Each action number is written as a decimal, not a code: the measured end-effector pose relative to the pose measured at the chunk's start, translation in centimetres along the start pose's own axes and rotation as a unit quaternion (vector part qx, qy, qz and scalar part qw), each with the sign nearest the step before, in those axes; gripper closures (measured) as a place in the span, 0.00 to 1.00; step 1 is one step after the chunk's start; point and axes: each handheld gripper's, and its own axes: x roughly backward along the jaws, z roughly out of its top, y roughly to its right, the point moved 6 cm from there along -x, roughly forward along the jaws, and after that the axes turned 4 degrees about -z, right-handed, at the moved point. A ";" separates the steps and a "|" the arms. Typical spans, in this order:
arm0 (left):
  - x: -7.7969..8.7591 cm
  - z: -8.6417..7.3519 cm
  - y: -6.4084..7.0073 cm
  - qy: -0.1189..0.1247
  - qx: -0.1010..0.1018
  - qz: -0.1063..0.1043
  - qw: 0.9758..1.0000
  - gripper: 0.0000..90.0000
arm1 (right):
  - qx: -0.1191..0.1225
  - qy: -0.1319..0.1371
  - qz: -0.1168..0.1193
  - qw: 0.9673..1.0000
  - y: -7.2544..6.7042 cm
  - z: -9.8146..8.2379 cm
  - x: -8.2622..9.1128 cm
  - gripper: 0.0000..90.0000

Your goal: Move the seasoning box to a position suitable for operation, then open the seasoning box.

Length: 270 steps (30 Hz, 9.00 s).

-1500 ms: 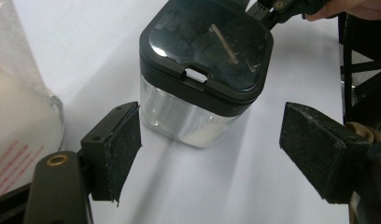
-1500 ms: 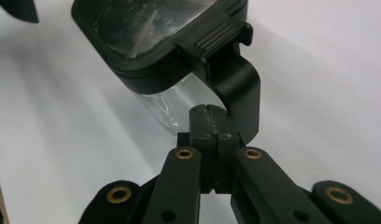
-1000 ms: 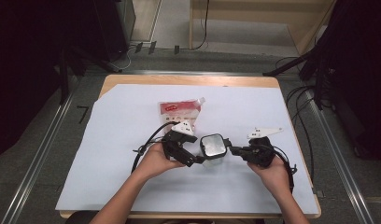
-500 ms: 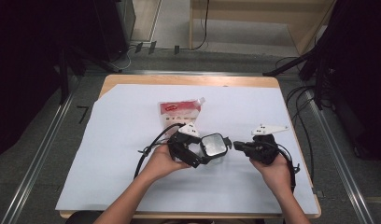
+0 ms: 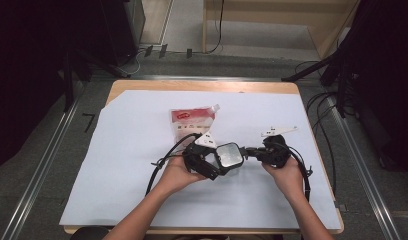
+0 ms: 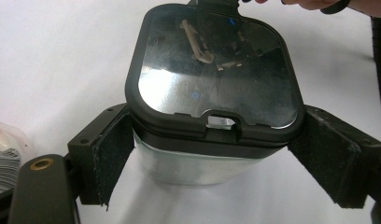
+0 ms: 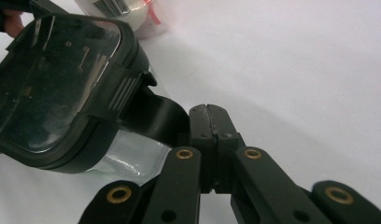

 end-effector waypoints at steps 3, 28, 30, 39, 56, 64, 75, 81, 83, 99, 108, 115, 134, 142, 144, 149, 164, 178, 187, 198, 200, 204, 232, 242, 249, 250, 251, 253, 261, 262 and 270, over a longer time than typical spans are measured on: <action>0.0 0.0 0.1 0.002 -0.001 0.005 1.000 0.19 | 0.003 0.005 -0.006 1.000 -0.2 0.0 0.0 1.00; 0.9 0.4 0.2 -0.004 -0.013 0.005 1.000 0.19 | 0.010 0.002 -0.005 1.000 -1.1 -0.4 0.5 1.00; 1.1 0.6 0.3 -0.002 -0.013 0.003 1.000 0.19 | 0.009 0.001 -0.004 1.000 -1.1 -0.4 0.5 1.00; 1.4 1.1 0.4 -0.009 -0.015 0.004 1.000 0.19 | 0.007 -0.001 -0.003 1.000 -1.2 -0.5 0.6 1.00; 1.7 1.8 0.5 -0.023 -0.018 0.007 1.000 0.19 | 0.005 0.000 0.002 1.000 -1.3 -0.6 0.7 1.00; 2.5 2.7 1.1 0.021 -0.002 -0.041 0.999 0.44 | 0.006 0.000 0.006 1.000 -1.4 -0.6 0.7 1.00; 2.5 3.7 1.9 -0.007 -0.015 -0.047 0.999 0.59 | 0.006 0.001 0.008 1.000 -1.7 -0.6 0.9 1.00; 2.5 4.5 2.4 -0.028 -0.024 -0.054 0.998 0.70 | 0.008 0.004 0.011 1.000 -1.7 -0.6 1.1 1.00; 2.4 4.8 2.5 -0.033 -0.024 -0.057 0.998 0.73 | 0.005 0.002 0.012 1.000 -1.7 -0.7 1.1 1.00; 1.2 6.7 2.8 -0.020 -0.015 -0.085 0.996 0.82 | 0.007 0.001 0.014 1.000 -1.8 -0.8 1.1 1.00; 0.3 7.2 2.7 -0.014 -0.015 -0.092 0.996 0.83 | 0.008 0.001 0.012 1.000 -1.9 -0.9 1.1 1.00; -0.2 7.0 2.5 -0.006 -0.007 -0.107 0.994 0.83 | 0.005 -0.001 0.009 1.000 -2.0 -1.1 1.3 1.00; 4.6 5.3 0.9 0.011 0.018 -0.073 0.997 0.56 | 0.031 0.018 0.030 0.999 -4.6 -2.2 3.4 0.88; 6.3 4.2 0.2 0.016 0.016 -0.057 0.998 0.47 | 0.031 0.035 0.047 0.998 -6.2 -3.0 4.2 0.75; 6.5 4.1 0.1 0.020 0.016 -0.058 0.998 0.46 | 0.034 0.034 0.048 0.998 -6.6 -3.1 4.2 0.71; 7.7 3.3 -0.2 0.021 0.023 -0.053 0.998 0.46 | 0.047 0.035 0.060 0.996 -7.6 -3.0 4.1 0.69; 11.1 2.0 -1.8 0.031 0.042 -0.022 0.998 0.47 | 0.083 0.035 0.074 0.993 -10.1 -2.4 3.6 0.59; 14.0 -0.2 -4.1 0.038 0.071 -0.002 0.997 0.47 | 0.088 0.026 0.093 0.991 -11.3 -2.3 2.3 0.59; 15.2 -2.0 -6.3 0.028 0.082 0.034 0.996 0.47 | 0.092 0.024 0.100 0.990 -11.7 -2.2 1.8 0.59; 14.0 -2.5 -9.2 0.034 0.100 0.042 0.994 0.46 | 0.103 0.017 0.112 0.988 -12.8 -2.1 0.9 0.60; 13.7 -2.5 -9.4 0.031 0.106 0.038 0.993 0.46 | 0.102 0.018 0.112 0.988 -12.8 -2.1 0.9 0.60; 13.1 -2.4 -9.8 0.020 0.103 0.040 0.994 0.46 | 0.101 0.016 0.110 0.989 -12.7 -2.1 0.9 0.60; 10.6 0.0 -10.0 -0.004 0.090 0.025 0.996 0.97 | 0.125 0.019 0.139 0.982 -17.0 2.0 -0.9 0.60; 10.9 0.8 -9.2 0.000 0.127 0.013 0.992 1.00 | 0.120 0.027 0.140 0.983 -17.4 1.9 -1.4 0.60; 13.5 1.5 -7.4 0.016 0.136 0.001 0.991 1.00 | 0.121 0.018 0.146 0.982 -18.0 1.0 -2.0 0.60; 14.3 1.8 -6.7 0.016 0.139 0.003 0.990 1.00 | 0.122 0.017 0.145 0.982 -18.1 0.8 -2.1 0.60; 14.3 1.8 -6.7 0.016 0.139 0.003 0.990 1.00 | 0.122 0.017 0.145 0.982 -18.1 0.8 -2.1 0.60; 15.1 2.0 -6.2 0.015 0.135 0.007 0.991 1.00 | 0.126 0.018 0.146 0.981 -18.2 0.6 -2.3 0.60; 17.1 2.1 -4.3 0.016 0.139 -0.007 0.990 1.00 | 0.124 0.017 0.139 0.982 -18.2 0.0 -3.3 0.62; 17.3 2.1 -4.1 0.011 0.135 -0.008 0.991 1.00 | 0.123 0.018 0.133 0.983 -18.2 0.0 -3.5 0.62; 18.4 2.6 -1.4 0.007 0.133 -0.045 0.990 1.00 | 0.117 0.028 0.114 0.986 -18.2 -0.2 -4.2 0.66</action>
